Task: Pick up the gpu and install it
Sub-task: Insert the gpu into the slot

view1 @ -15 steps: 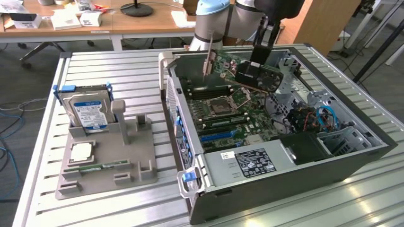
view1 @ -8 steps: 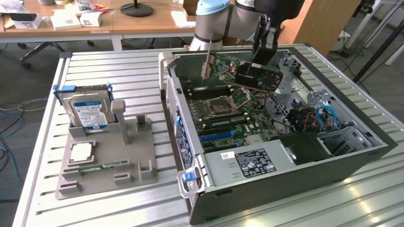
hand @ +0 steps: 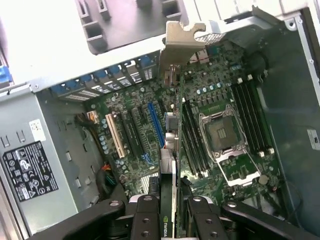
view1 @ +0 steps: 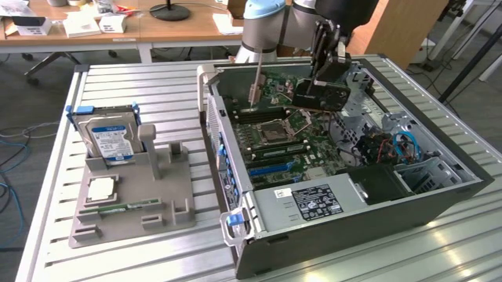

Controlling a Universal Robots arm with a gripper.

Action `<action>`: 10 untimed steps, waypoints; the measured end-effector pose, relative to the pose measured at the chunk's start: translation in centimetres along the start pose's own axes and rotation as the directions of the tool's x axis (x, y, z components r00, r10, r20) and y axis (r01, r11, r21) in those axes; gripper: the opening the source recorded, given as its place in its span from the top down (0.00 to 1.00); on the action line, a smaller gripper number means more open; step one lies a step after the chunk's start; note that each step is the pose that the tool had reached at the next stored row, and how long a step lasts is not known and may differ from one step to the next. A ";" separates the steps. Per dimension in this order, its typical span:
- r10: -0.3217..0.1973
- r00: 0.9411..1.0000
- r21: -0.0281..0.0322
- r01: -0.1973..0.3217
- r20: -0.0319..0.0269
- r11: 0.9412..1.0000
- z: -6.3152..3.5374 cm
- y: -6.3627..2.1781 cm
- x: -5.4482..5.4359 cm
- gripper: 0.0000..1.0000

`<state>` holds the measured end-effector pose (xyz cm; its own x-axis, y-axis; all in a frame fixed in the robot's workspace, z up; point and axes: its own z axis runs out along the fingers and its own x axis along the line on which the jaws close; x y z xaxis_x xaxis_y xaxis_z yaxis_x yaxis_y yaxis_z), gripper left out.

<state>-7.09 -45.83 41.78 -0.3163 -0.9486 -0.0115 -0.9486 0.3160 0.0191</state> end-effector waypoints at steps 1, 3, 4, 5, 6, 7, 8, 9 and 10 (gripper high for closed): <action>-0.018 1.000 0.000 0.018 0.000 1.000 0.02 0.00 0.0 0.74; -0.056 0.998 -0.001 0.056 -0.001 0.998 0.07 0.00 0.0 0.74; -0.074 0.997 -0.001 0.074 -0.002 0.997 0.09 0.00 0.0 0.74; -0.091 0.996 -0.001 0.091 -0.002 0.996 0.12 0.00 0.0 0.74; -0.109 0.994 -0.001 0.109 -0.002 0.994 0.14 0.00 0.0 0.74; -0.127 0.992 -0.002 0.127 -0.003 0.992 0.17 -0.01 0.0 0.74; -0.145 0.989 -0.002 0.145 -0.003 0.989 0.19 -0.01 0.0 0.74; -0.163 0.987 -0.002 0.163 -0.004 0.987 0.21 -0.01 0.0 0.74; -0.181 0.984 -0.002 0.181 -0.004 0.984 0.22 -0.01 0.0 0.74</action>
<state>-7.09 -45.83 41.55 -0.1397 -0.9901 -0.0109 -0.9900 0.1395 0.0190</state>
